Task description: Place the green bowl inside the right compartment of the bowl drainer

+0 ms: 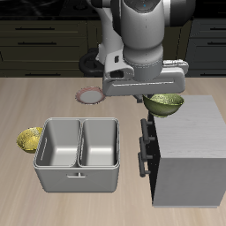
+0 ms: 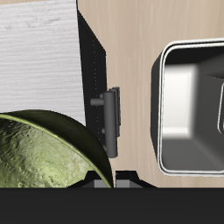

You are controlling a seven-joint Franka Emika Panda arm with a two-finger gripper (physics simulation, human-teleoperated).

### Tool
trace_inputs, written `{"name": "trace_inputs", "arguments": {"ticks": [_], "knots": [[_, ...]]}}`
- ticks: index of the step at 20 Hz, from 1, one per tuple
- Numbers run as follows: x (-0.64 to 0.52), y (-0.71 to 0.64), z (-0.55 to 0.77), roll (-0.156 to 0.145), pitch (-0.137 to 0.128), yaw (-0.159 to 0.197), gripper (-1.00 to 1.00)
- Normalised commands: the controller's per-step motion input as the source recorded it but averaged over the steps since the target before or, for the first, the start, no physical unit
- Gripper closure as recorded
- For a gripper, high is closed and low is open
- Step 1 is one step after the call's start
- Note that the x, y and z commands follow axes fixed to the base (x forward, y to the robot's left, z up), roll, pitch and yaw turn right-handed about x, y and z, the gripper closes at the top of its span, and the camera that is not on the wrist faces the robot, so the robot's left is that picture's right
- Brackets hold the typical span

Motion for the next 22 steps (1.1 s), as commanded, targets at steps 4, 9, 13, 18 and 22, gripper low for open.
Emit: {"name": "trace_inputs", "arguments": {"ticks": [4,9,13,18,22], "knots": [[-0.08,-0.48,0.2,-0.05,-0.052,-0.016,1.0],[-0.07,-0.25,0.11,-0.026,-0.036,0.005,1.0],[-0.05,-0.26,0.1,-0.034,-0.023,-0.01,1.0],[-0.03,-0.31,0.04,-0.049,-0.008,0.001,1.0],[-0.03,-0.32,0.08,-0.05,-0.025,-0.008,1.0]]}}
